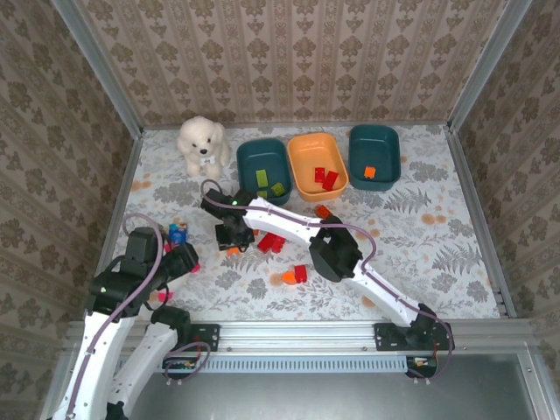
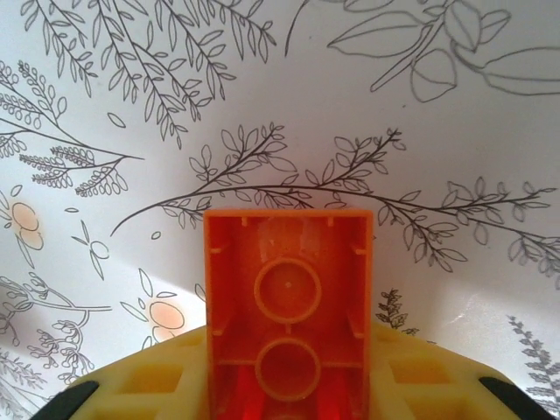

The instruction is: Sort the legos into containers by color

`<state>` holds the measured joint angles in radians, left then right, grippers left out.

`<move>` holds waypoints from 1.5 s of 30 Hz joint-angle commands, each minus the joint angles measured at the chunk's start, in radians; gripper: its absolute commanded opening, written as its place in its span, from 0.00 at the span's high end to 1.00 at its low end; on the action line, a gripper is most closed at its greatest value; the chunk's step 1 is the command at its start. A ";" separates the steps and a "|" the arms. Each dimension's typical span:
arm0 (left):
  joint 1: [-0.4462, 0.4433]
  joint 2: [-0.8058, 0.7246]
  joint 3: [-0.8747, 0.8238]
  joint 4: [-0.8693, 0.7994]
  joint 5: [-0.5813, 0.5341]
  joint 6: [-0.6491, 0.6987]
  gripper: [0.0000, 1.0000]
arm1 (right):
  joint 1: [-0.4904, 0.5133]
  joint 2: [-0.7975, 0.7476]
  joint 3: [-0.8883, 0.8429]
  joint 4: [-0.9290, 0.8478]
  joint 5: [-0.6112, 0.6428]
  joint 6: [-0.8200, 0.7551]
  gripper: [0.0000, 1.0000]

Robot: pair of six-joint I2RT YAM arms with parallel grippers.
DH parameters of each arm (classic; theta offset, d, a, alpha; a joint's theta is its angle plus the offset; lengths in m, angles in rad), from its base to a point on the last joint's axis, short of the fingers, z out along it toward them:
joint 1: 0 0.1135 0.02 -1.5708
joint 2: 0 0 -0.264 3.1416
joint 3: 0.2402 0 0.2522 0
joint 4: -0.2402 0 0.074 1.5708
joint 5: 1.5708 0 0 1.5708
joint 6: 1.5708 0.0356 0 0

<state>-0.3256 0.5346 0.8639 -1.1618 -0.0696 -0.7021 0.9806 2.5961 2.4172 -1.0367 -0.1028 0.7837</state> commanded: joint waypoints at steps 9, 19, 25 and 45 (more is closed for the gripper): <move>-0.173 0.187 -0.008 0.411 0.124 0.056 0.33 | -0.220 -0.547 -0.302 0.003 0.203 -0.152 0.75; -0.426 0.660 0.170 0.701 0.124 0.079 0.31 | -0.797 -0.693 -0.640 0.118 0.038 -0.295 0.75; -0.434 0.817 0.278 0.732 0.122 0.083 0.31 | -0.880 -0.420 -0.401 0.011 0.013 -0.394 0.75; -0.492 0.896 0.380 0.772 0.074 0.079 0.31 | -0.924 -0.206 -0.188 -0.088 -0.019 -0.390 0.47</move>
<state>-0.8112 1.4452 1.2079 -0.4030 0.0216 -0.6422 0.0505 2.4065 2.1952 -1.0832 -0.1066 0.3981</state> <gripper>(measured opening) 0.692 0.518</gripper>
